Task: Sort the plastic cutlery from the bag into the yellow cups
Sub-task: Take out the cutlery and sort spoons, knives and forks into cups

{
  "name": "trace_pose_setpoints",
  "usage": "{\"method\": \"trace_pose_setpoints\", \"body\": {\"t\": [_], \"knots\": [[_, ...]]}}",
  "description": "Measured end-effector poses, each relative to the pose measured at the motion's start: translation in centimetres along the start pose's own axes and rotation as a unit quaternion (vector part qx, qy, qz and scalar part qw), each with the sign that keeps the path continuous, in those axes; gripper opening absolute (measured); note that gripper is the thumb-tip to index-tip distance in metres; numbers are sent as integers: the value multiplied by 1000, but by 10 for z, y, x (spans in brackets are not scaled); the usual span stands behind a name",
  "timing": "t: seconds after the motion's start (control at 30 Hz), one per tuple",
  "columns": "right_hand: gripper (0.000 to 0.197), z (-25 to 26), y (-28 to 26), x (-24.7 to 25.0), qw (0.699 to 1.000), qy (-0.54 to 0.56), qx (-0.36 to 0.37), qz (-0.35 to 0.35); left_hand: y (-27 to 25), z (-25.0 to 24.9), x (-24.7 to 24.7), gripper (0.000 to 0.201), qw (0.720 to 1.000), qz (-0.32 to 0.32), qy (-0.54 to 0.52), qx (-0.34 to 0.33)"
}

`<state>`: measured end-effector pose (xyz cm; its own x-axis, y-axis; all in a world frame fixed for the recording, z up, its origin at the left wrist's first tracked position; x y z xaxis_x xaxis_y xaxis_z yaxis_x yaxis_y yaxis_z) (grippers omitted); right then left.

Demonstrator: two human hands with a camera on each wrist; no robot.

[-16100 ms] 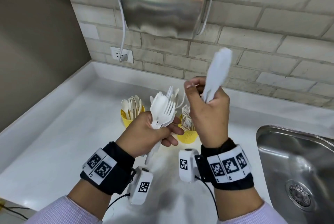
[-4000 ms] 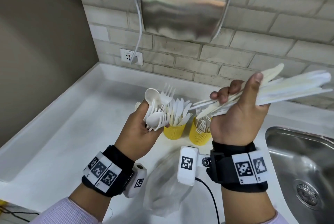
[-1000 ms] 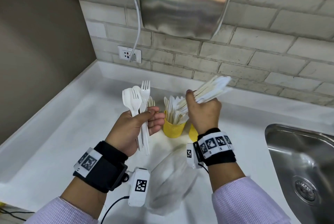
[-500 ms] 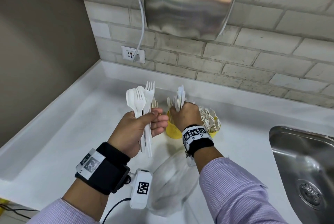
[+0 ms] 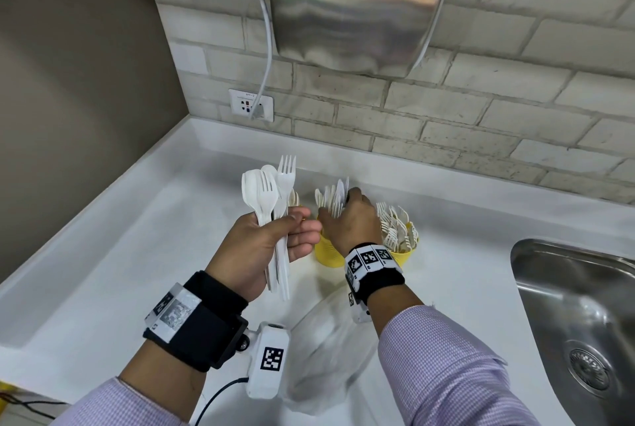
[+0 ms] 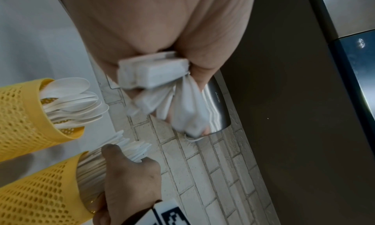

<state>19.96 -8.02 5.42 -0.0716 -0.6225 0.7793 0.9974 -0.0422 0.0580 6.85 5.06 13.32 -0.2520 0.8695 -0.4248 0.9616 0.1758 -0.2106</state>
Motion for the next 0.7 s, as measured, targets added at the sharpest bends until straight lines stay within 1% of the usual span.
{"method": "trace_pose_setpoints", "body": {"t": [0.1, 0.23, 0.3, 0.37, 0.43, 0.53, 0.6, 0.7], "knots": [[57, 2, -2, 2, 999, -14, 18, -25, 0, 0, -1, 19, 1000, 1, 1, 2], [65, 8, -1, 7, 987, -57, 94, -114, 0, 1, -1, 17, 1000, 9, 10, 0], [69, 12, 2, 8, 982, -69, 116, -130, 0, 0, -1, 16, 1000, 12, 15, -3], [73, 15, 6, 9, 985, -66, 120, -108, 0, -1, -2, 17, 1000, 14, 21, -7], [77, 16, 10, 8, 987, -86, 124, -54, 0, -2, -2, 17, 999, 15, 28, -12], [69, 13, 10, 4, 976, -162, 142, 20, 1, -2, -3, 18, 999, 20, 32, -14], [61, 11, 8, 1, 966, -207, 152, 42, 1, -2, -2, 19, 999, 24, 36, -16], [61, 15, 8, 1, 959, -232, 151, 62, 1, -1, -2, 19, 998, 30, 47, -19]]}}
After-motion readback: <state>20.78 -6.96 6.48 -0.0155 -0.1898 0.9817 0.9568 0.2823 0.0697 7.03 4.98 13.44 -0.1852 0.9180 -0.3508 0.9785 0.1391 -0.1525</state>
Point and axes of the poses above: each hand's wrist, its own y-axis towards the middle knuckle, its own x-axis out of the back of the hand, z = x × y, the point moved 1 cm from there along y, towards the middle knuckle, and after that the axes turned 6 degrees about -x, right-handed, at the moved point
